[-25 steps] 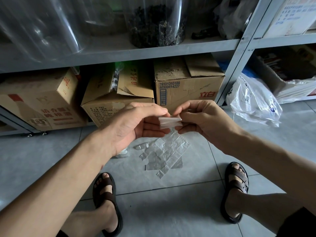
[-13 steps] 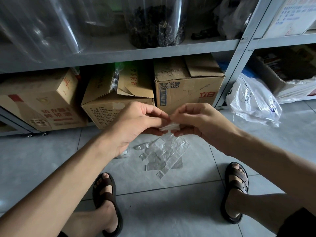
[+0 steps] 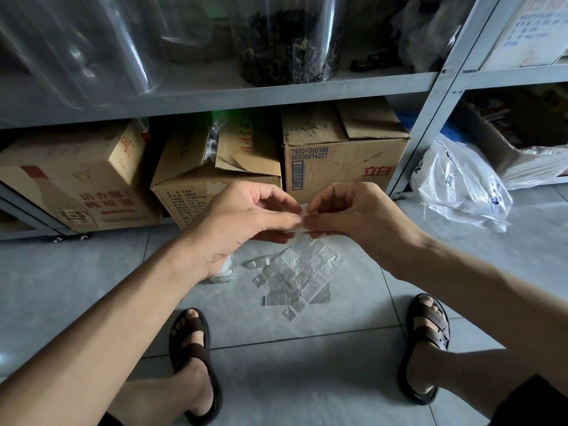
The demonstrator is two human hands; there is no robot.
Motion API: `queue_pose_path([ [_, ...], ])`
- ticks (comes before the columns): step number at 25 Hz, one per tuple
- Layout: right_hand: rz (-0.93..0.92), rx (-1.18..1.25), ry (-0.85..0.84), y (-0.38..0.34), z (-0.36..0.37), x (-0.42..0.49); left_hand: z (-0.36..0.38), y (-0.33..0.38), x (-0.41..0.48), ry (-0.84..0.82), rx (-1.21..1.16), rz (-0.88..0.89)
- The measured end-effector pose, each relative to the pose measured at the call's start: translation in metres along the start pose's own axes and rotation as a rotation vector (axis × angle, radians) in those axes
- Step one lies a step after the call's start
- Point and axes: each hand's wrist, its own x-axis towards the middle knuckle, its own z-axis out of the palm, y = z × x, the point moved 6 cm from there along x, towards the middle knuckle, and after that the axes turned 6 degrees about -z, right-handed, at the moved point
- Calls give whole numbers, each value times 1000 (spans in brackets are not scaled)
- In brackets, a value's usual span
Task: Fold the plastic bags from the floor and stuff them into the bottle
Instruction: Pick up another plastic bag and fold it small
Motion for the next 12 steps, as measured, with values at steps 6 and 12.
queue_pose_path([
  [6,14,87,-39,4,20,13,-26,0,-3,25,70,71],
  [12,38,38,-120,15,47,30,-63,-17,-7,93,157,125],
])
